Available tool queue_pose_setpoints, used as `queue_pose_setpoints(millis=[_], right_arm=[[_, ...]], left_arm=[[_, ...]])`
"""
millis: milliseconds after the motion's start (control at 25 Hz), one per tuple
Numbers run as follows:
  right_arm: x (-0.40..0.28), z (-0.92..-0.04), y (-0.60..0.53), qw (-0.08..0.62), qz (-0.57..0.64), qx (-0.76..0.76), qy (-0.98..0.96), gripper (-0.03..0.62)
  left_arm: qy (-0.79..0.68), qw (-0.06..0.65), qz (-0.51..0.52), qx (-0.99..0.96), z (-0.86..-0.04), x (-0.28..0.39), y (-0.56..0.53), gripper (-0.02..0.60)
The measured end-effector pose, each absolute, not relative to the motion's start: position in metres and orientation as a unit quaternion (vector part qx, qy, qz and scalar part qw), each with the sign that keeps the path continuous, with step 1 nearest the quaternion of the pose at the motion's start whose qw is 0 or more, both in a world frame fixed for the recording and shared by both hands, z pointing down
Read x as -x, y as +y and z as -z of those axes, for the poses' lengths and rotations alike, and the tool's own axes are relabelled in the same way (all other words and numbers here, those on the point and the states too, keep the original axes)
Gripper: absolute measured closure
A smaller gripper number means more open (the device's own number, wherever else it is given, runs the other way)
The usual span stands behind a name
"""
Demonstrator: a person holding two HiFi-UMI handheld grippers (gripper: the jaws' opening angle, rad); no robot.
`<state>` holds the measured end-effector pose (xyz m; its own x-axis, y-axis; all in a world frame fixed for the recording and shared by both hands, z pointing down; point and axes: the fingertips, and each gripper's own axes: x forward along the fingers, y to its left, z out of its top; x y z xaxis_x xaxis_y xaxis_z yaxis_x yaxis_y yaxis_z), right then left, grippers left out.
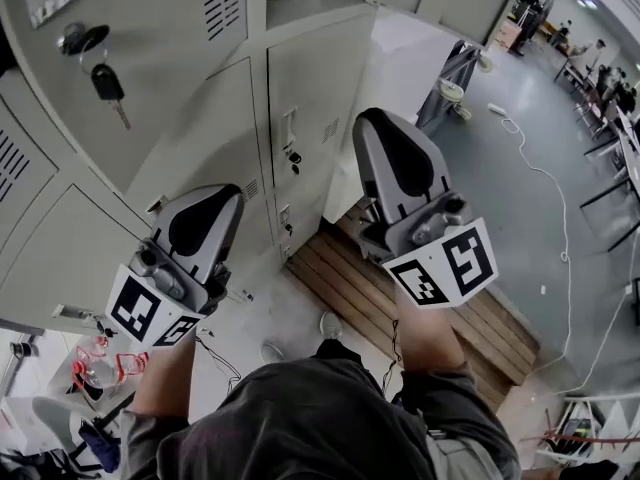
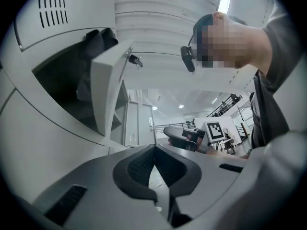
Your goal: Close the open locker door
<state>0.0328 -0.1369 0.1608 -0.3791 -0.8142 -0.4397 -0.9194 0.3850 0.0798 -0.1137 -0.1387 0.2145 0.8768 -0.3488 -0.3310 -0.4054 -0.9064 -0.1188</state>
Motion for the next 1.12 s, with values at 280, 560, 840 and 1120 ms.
queue_pose_setpoints(millis=[280,560,840,1120], right_arm=[[-0.118,-0.150,-0.158,0.181,-0.163,0.536,0.808,0.554],[-0.203,-0.149,-0.193,0.186,-0.162,0.542,0.804,0.554],[-0.271,-0.158,-0.223,0.186,-0.152,0.550,0.800,0.554],[-0.323,-0.170,-0.255,0.193,-0.146,0.559,0.793,0.554]], left_arm=[[0.198,0.113,-0.148,0.962,-0.201,0.037,-0.160,0.566],[0.202,0.122,-0.149,0.960,-0.193,-0.039,-0.192,0.566],[0.206,0.125,-0.147,0.959,-0.193,-0.099,-0.221,0.566],[0.207,0.125,-0.143,0.960,-0.204,-0.144,-0.252,0.566]])
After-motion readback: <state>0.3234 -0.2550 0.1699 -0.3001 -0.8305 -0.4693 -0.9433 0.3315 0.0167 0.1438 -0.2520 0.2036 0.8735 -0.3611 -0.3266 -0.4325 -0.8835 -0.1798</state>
